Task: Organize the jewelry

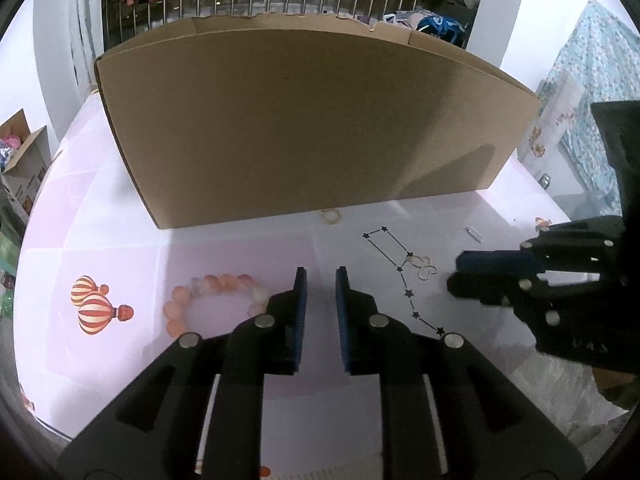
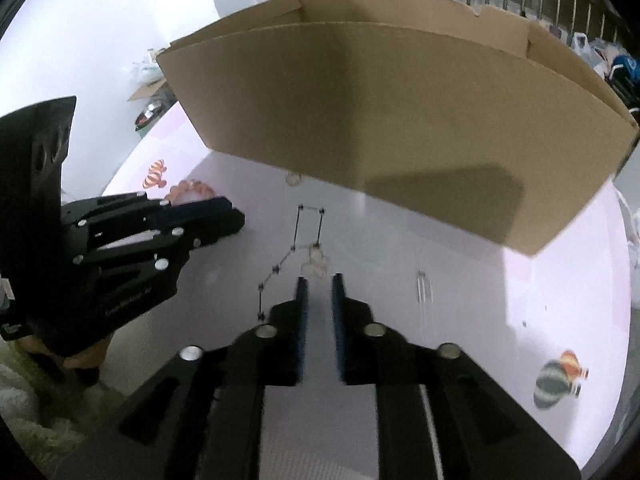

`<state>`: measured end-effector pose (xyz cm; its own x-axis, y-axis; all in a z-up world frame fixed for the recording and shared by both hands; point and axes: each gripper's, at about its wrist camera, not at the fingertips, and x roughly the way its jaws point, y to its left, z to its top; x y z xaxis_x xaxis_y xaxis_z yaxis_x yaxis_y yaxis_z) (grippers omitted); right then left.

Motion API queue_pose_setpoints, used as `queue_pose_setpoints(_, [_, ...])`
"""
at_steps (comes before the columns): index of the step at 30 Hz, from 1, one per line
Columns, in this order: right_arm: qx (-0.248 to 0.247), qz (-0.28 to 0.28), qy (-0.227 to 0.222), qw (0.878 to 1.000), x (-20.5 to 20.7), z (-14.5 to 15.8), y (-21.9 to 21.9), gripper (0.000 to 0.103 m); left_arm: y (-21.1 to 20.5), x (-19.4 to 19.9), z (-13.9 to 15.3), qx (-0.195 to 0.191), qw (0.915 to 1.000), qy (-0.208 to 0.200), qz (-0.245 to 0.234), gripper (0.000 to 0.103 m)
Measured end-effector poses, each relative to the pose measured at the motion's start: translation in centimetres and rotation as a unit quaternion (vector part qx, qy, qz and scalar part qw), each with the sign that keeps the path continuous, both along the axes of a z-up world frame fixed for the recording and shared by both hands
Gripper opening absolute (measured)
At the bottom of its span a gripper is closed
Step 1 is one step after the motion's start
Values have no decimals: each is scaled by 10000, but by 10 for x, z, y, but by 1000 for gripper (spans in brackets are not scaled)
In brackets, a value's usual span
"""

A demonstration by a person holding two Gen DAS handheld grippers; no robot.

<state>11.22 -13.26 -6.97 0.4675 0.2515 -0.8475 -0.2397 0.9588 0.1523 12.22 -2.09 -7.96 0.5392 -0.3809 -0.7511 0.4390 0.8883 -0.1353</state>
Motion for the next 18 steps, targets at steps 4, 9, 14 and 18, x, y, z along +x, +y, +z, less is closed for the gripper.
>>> queue_pose_setpoints(4, [160, -101, 106, 9998, 4, -1, 5, 23, 0, 3, 0, -11, 10000, -9, 9, 16])
queue_pose_setpoints(9, [-38, -97, -63, 9999, 17, -7, 19, 23, -2, 3, -1, -17, 10000, -9, 18, 18])
queue_pose_setpoints(14, [-152, -29, -120, 9998, 23, -6, 21, 23, 1, 4, -2, -45, 10000, -7, 59, 18])
queue_pose_setpoints(18, [-457, 134, -157, 9987, 23, -7, 29, 23, 2, 4, -3, -60, 10000, -19, 71, 19])
